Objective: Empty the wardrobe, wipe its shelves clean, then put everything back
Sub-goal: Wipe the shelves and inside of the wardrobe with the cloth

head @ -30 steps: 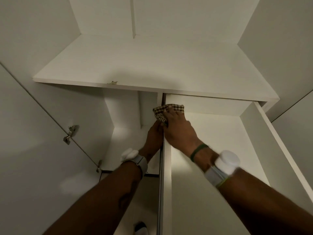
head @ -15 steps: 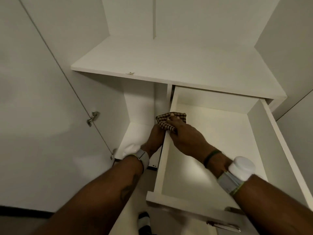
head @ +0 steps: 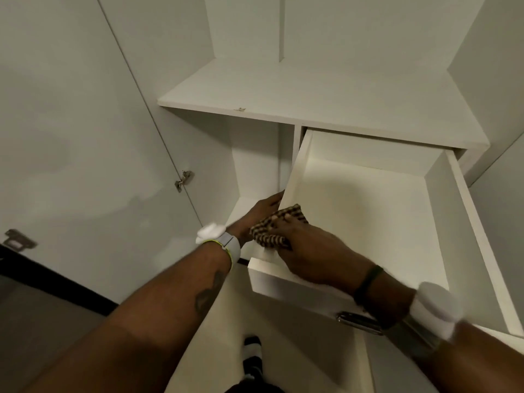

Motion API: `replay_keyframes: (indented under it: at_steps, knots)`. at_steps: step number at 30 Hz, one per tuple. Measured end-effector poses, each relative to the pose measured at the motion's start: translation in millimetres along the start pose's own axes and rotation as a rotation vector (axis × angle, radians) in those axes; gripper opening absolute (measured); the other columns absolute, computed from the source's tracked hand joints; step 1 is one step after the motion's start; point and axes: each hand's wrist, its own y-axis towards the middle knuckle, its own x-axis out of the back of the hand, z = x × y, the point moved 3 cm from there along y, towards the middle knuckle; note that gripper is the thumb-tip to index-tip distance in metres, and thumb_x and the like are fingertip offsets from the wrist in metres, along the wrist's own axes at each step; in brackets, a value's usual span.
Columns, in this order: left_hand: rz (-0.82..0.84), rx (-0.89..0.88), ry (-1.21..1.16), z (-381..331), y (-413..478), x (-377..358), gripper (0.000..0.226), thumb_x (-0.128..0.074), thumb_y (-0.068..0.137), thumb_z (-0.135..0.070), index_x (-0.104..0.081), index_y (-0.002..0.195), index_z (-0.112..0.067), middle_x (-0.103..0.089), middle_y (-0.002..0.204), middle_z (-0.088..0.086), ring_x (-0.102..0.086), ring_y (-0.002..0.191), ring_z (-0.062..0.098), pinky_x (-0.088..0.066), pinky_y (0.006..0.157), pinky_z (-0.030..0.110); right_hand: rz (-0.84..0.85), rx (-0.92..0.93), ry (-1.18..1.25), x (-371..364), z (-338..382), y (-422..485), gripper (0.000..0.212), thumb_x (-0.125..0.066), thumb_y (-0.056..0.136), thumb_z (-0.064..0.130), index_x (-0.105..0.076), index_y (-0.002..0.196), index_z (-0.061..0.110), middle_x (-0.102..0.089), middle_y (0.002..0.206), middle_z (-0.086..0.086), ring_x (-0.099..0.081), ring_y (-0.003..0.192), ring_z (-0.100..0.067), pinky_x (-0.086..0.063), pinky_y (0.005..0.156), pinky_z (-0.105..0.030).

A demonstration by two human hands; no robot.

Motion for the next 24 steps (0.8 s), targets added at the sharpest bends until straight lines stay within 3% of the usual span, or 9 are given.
replay_keyframes:
  at_steps: [2,4,7,9,12,15,18,20,24]
  knots:
    - [0.002,0.131,-0.006,0.1,-9.4,1.4,0.042,-0.05,0.104,-0.038,-0.051,0.146,-0.035,-0.068,0.128,-0.008,-0.066,0.113,0.013,-0.052,0.079,0.017,0.113,0.026,0.017,-5.6,9.1,-23.3,0.036,-0.046,0.101,0.032,-0.054,0.136,0.035,-0.057,0.134,0.01,-0.056,0.115,-0.012,-0.042,0.089,-0.022]
    - [0.013,0.23,-0.069,-2.9,-16.4,0.4,0.039,-0.051,0.101,-0.047,-0.056,0.139,-0.041,-0.073,0.114,-0.01,-0.071,0.097,0.014,-0.055,0.074,0.024,0.164,-0.027,-0.003,4.0,9.9,-24.9,0.036,-0.042,0.099,0.044,-0.058,0.13,0.035,-0.065,0.127,0.007,-0.062,0.109,-0.017,-0.051,0.092,-0.033]
    - [-0.032,0.258,-0.111,-16.5,-19.1,3.5,0.043,-0.053,0.096,-0.059,-0.067,0.126,-0.031,-0.071,0.12,-0.006,-0.067,0.111,0.021,-0.054,0.099,0.042,0.04,-0.075,-0.005,13.6,17.7,-17.2,0.031,-0.044,0.1,0.043,-0.064,0.119,0.029,-0.068,0.114,0.002,-0.065,0.101,-0.022,-0.05,0.082,-0.034]
    - [-0.058,0.305,-0.151,-22.2,-17.8,5.2,0.054,-0.048,0.098,-0.061,-0.066,0.123,-0.018,-0.069,0.124,0.004,-0.066,0.114,0.03,-0.05,0.105,0.049,-0.007,-0.043,-0.067,-8.1,40.2,-21.4,0.031,-0.045,0.101,0.032,-0.059,0.128,0.023,-0.063,0.124,-0.002,-0.061,0.112,-0.025,-0.047,0.085,-0.034]
    - [-0.043,0.365,-0.024,-34.6,-13.6,-8.1,0.071,-0.036,0.099,-0.068,-0.058,0.131,-0.009,-0.06,0.135,0.004,-0.06,0.117,0.03,-0.047,0.105,0.039,0.058,-0.038,-0.338,-52.9,54.2,-45.1,0.061,-0.041,0.103,0.027,-0.021,0.159,0.014,-0.02,0.165,-0.013,-0.018,0.152,-0.035,-0.02,0.12,-0.058]
    - [-0.142,0.309,0.202,-40.4,-10.2,-22.8,0.071,-0.024,0.104,-0.06,-0.033,0.154,-0.01,-0.038,0.158,0.005,-0.04,0.141,0.027,-0.031,0.108,0.031,0.031,-0.181,-0.354,-51.1,26.7,-74.3,0.063,-0.029,0.105,0.03,-0.004,0.161,0.016,0.0,0.169,-0.009,0.002,0.155,-0.03,-0.002,0.123,-0.058]
    - [-0.207,0.222,0.266,-37.2,-12.5,-31.6,0.064,-0.024,0.107,-0.052,-0.039,0.148,-0.006,-0.045,0.151,0.01,-0.044,0.136,0.028,-0.03,0.096,0.025,-0.122,-0.346,-0.355,-43.7,-8.5,-113.0,0.067,-0.014,0.096,0.034,-0.02,0.159,0.013,-0.019,0.166,-0.012,-0.016,0.153,-0.032,-0.015,0.121,-0.061]
    - [-0.246,0.178,0.323,-36.4,-13.9,-32.1,0.06,-0.025,0.108,-0.05,-0.048,0.139,-0.004,-0.054,0.14,0.013,-0.052,0.124,0.029,-0.031,0.089,0.025,-0.168,-0.429,-0.425,-46.4,-18.8,-126.9,0.067,-0.022,0.092,0.031,-0.04,0.151,0.006,-0.041,0.155,-0.018,-0.038,0.144,-0.038,-0.032,0.111,-0.068]
    - [-0.259,0.148,0.382,-34.8,-14.9,-31.0,0.057,-0.027,0.108,-0.048,-0.053,0.13,-0.003,-0.06,0.129,0.014,-0.051,0.1,0.022,-0.032,0.084,0.025,-0.285,-0.34,-0.424,-71.3,10.5,-103.4,0.066,-0.027,0.089,0.027,-0.044,0.148,0.003,-0.043,0.152,-0.021,-0.039,0.142,-0.042,-0.032,0.107,-0.072]
